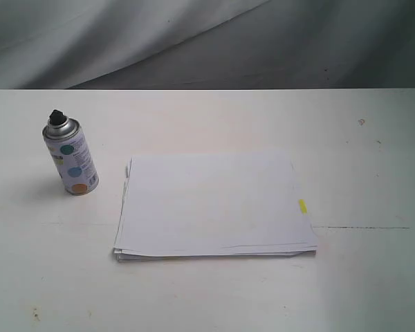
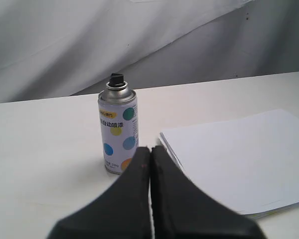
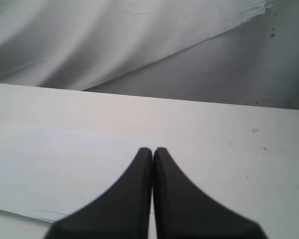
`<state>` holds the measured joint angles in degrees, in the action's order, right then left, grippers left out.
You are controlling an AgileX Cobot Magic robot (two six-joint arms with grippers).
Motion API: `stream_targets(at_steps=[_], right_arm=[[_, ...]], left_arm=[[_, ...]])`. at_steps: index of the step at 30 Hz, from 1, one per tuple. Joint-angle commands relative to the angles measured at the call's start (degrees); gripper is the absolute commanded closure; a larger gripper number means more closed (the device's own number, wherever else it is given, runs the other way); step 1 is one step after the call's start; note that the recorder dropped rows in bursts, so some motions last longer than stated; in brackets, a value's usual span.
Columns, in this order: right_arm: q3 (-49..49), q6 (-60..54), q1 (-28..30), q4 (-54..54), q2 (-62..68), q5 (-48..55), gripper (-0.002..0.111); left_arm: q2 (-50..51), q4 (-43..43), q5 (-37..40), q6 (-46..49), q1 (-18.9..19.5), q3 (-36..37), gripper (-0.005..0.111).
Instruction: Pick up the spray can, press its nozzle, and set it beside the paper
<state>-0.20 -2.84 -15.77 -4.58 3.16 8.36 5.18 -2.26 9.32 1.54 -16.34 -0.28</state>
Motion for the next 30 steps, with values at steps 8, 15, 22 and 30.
stream_targets(at_steps=[8, 15, 22, 30], right_arm=[[0.2, 0.2, 0.3, -0.3, -0.2, -0.1, 0.108], [0.2, 0.2, 0.3, -0.3, -0.2, -0.1, 0.108], [0.2, 0.2, 0.3, -0.3, -0.2, -0.1, 0.108], [0.2, 0.2, 0.3, -0.3, -0.2, -0.1, 0.108]], left_arm=[[0.2, -0.4, -0.1, 0.3, -0.3, 0.3, 0.107], [0.2, -0.4, -0.7, 0.3, -0.3, 0.3, 0.107], [0.2, -8.7, -15.9, -7.6, -0.3, 0.3, 0.107], [1.0, -8.1, -10.0, -18.7, -0.3, -5.6, 0.107]])
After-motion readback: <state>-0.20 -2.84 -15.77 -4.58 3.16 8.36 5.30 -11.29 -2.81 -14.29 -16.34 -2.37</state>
